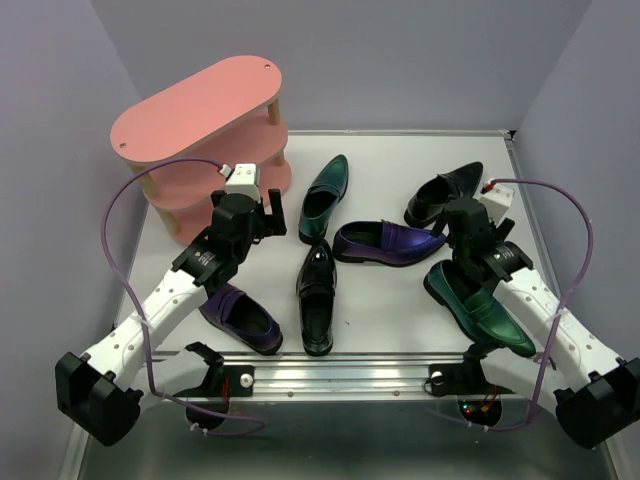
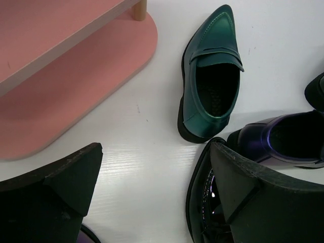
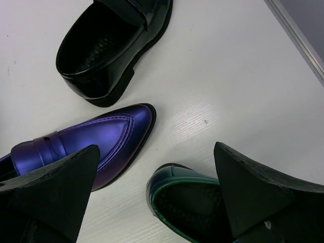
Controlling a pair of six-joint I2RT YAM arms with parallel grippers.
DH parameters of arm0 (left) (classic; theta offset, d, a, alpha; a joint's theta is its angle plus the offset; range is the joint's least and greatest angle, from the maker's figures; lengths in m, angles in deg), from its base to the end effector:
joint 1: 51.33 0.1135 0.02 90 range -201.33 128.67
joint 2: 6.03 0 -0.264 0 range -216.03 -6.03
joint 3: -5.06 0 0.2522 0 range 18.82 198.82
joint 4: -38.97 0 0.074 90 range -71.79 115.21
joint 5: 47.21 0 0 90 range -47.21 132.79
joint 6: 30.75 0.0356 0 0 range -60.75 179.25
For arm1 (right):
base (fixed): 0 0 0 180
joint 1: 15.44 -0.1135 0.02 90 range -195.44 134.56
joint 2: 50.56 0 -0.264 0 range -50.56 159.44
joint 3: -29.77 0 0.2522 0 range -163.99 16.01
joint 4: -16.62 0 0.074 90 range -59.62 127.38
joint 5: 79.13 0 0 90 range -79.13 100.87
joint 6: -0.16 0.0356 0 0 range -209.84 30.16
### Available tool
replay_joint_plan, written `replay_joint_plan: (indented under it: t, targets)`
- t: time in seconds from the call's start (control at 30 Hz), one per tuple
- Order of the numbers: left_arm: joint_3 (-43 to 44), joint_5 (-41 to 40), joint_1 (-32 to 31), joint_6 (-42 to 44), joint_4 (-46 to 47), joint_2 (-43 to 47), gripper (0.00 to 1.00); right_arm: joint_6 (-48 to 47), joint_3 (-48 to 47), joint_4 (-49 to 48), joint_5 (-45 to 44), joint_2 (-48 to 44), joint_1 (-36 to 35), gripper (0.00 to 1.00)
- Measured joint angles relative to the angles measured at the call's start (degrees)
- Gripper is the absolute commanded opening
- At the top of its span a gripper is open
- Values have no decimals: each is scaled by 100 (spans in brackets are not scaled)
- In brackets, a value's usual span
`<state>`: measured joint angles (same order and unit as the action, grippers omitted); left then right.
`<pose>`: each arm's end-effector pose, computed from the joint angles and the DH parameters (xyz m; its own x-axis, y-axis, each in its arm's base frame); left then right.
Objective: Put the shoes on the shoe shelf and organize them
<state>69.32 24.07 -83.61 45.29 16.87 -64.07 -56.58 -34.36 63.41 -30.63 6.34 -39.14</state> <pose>0.2044 -0.1156 0.3353 -0.2836 -0.0911 -0.9546 0.1818 0.9723 -0.1468 0.1959 0.0602 0.3023 -0.3962 0.2747 -0.8761 0.4593 0.8855 0.0699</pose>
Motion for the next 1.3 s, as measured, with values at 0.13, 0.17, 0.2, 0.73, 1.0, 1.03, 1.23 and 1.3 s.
replay_joint_plan:
  t: [0.13, 0.17, 0.2, 0.73, 1.0, 1.03, 1.23, 1.3]
  targets:
    - [-7, -164, -46, -2, 0, -20, 99, 2, 87, -4, -11, -44, 0, 100]
    - [-7, -214, -70, -7, 2, -44, 99, 0, 120, -7, -11, -92, 0, 100]
    - [-7, -249, -81, -9, 0, -79, 99, 2, 149, -4, -9, -142, 0, 100]
    - [402, -155, -262, -501, 103, -1193, 97, 0, 162, -44, 0, -479, 0, 100]
    - [1224, -173, -280, -1069, -149, -2581, 83, 0, 164, -42, 168, -531, 0, 100]
    - [1281, -190, -289, -1108, -173, -2673, 82, -2, 164, -42, 175, -568, 0, 100]
    - [1720, -339, -293, -1226, -184, -3281, 80, 0, 173, -42, 229, -750, 0, 100]
    - [1888, -407, -295, -1228, -175, -3569, 80, 0, 179, -42, 254, -750, 0, 100]
